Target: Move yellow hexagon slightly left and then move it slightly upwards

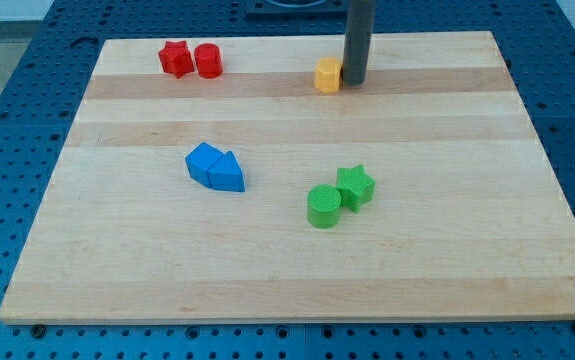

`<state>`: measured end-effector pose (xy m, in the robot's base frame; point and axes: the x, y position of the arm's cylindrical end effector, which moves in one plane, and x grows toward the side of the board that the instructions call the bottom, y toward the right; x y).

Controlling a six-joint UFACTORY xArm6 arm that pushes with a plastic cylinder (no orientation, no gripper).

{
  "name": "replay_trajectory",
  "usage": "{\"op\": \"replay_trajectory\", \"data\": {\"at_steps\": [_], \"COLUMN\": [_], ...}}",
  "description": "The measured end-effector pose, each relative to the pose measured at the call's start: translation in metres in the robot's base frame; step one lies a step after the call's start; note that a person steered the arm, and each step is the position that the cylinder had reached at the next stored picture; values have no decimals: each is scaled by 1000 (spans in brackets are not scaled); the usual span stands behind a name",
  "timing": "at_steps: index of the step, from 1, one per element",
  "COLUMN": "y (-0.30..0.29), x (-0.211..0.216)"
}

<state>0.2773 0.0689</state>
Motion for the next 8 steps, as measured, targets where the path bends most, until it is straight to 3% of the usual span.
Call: {"op": "replay_trajectory", "data": {"at_steps": [2,4,6,8], "y": [-18,50,12,-63], "x": [-30,8,-12,-24]}}
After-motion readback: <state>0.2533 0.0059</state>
